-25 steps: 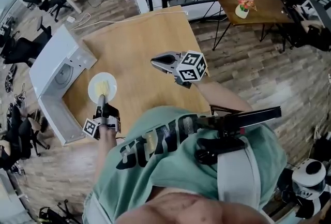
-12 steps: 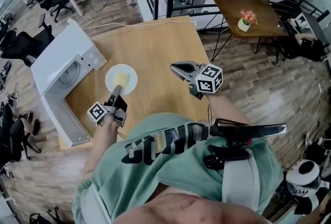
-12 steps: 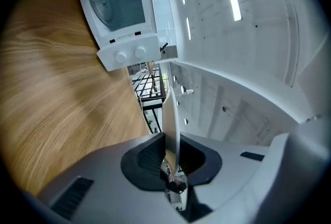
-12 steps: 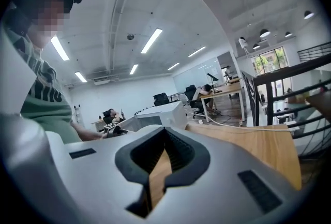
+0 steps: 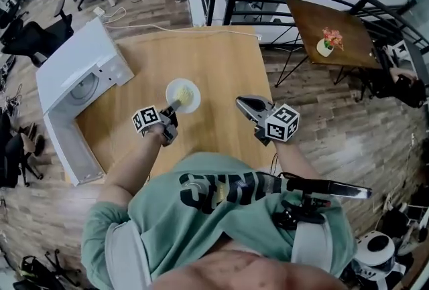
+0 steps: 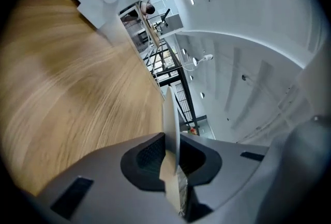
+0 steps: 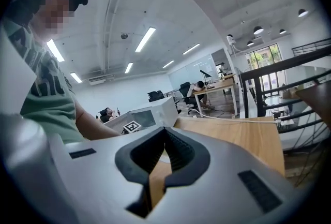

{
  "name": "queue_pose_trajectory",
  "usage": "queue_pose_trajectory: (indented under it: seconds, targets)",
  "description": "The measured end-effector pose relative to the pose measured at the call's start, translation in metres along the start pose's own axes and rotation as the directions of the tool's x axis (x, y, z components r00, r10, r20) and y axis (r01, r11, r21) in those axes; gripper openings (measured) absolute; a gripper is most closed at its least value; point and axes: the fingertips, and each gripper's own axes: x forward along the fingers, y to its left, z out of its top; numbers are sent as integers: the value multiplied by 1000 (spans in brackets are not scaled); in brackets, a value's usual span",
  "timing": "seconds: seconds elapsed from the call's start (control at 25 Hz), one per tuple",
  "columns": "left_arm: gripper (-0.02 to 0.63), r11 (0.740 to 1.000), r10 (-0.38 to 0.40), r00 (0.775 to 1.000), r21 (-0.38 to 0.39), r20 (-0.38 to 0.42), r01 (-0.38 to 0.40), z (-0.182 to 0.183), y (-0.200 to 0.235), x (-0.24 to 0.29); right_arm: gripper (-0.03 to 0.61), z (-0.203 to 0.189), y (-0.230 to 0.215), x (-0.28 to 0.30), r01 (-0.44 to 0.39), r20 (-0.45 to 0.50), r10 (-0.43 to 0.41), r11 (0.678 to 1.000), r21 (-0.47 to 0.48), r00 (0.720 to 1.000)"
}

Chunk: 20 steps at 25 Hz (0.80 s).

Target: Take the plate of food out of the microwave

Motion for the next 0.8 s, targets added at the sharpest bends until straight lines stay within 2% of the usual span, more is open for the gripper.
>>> queue_pose_trajectory:
  seconds: [0.28,0.52,0.6,0.68,0.8]
  targets:
    - [46,995,92,988,48,-121,-87,-24,25,90,7,-19,-51,-49,63,-1,-63,997,32,998]
    - [46,987,149,970,85,-192,-135,-30,40,127,8,-40,-70,-85,132,23,-134,988,78,991]
    - [48,981,176,962,121,-210,-153,-30,42,136,8,-47,-73,-96,148,32,-152,984,95,988]
    - [49,963,246,941,172,-231,-210,-31,51,141,8,-53,-75,-104,156,36,-161,982,107,986]
    - [80,909,378,894,276,-240,-311,-32,63,141,8,-60,-77,-115,161,53,-169,979,126,984]
